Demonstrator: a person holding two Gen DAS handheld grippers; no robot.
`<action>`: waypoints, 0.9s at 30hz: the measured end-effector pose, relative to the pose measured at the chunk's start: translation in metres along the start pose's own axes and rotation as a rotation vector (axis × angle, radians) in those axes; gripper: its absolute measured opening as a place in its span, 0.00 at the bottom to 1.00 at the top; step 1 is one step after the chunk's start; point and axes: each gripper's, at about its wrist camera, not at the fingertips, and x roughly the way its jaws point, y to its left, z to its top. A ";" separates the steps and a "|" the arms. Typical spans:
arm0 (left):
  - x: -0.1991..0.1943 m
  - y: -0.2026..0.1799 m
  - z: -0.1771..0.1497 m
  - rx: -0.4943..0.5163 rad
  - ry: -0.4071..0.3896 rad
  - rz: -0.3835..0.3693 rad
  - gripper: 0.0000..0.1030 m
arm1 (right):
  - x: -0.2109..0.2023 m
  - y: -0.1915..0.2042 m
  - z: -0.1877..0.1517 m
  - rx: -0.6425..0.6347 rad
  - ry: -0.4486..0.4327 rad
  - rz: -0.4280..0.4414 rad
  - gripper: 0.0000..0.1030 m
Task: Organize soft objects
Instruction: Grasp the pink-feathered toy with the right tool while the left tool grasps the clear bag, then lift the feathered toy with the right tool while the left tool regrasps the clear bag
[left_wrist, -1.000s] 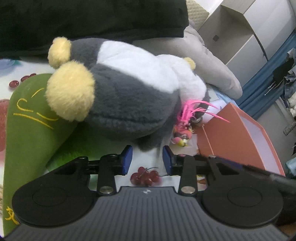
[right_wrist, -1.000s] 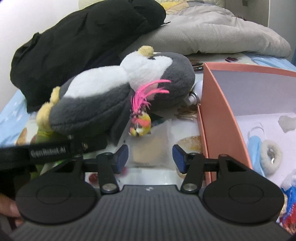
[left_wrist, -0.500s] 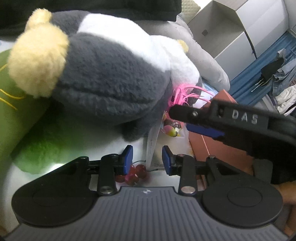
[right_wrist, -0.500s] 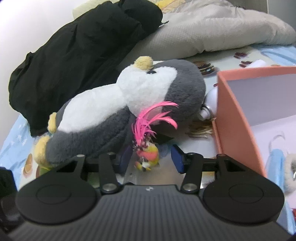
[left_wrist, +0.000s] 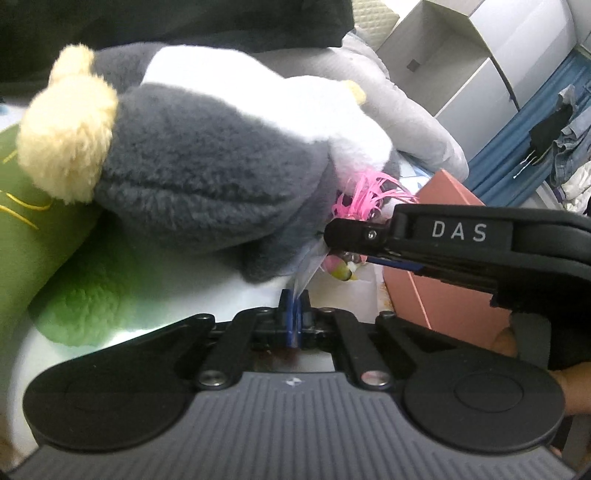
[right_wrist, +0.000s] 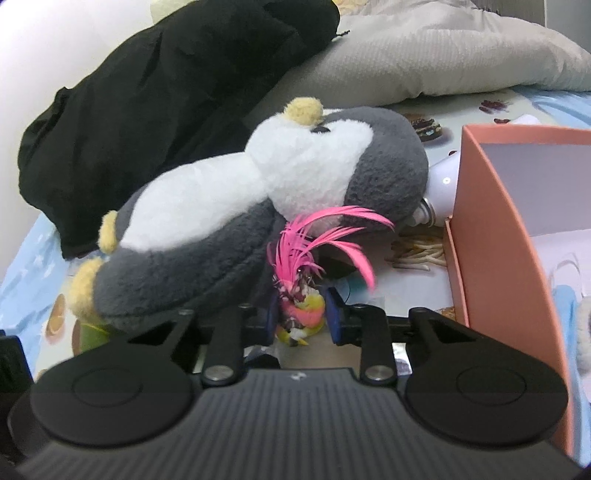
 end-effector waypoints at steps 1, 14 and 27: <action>-0.004 -0.003 -0.001 0.005 -0.003 0.009 0.02 | -0.005 0.001 -0.001 -0.004 0.000 0.002 0.30; -0.094 -0.021 -0.038 -0.023 -0.014 0.122 0.01 | -0.095 0.015 -0.029 -0.041 -0.010 0.009 0.29; -0.193 -0.038 -0.112 -0.054 -0.003 0.198 0.01 | -0.177 0.032 -0.099 -0.113 0.046 0.031 0.29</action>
